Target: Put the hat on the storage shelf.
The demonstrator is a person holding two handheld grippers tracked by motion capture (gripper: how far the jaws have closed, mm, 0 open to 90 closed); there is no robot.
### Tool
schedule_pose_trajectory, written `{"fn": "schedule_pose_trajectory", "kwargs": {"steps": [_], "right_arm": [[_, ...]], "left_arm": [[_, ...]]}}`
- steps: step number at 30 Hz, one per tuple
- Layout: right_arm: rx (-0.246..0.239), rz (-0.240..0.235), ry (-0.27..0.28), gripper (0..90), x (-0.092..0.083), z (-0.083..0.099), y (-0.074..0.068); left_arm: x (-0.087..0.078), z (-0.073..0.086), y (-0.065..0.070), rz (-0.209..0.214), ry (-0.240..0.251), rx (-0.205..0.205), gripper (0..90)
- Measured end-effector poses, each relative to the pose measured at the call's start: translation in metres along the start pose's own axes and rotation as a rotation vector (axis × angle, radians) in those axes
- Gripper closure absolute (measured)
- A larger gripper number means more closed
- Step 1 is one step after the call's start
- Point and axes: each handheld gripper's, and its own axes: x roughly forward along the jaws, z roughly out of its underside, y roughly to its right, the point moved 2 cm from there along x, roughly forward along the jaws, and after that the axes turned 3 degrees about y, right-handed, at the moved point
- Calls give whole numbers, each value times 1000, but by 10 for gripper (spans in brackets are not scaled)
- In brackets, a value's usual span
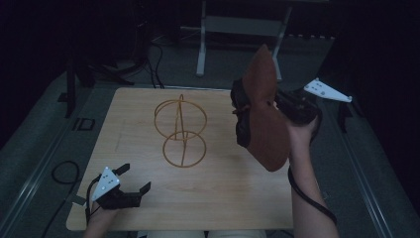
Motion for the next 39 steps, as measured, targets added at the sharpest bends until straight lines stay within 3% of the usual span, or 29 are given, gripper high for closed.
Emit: {"fn": "schedule_pose_trajectory", "kwargs": {"steps": [9,15,18,26,30,39], "right_arm": [[-26,-45,-18,878,53,-19,-22],[-51,-98,-43,878,94,-25,-48],[-38,-140,-67,878,115,-23,-63],[-19,-267,-167,877,157,3,-100],[-8,-313,-228,875,171,20,-110],[-40,-346,-299,868,186,46,-129]], "left_arm": [[-9,7,-9,-31,34,-24,25],[-15,9,-15,-49,52,-37,25],[-17,9,-17,-54,58,-43,25],[-18,10,-19,-56,70,-56,26],[-18,11,-19,-55,66,-57,25],[-17,11,-18,-46,69,-66,25]]}}
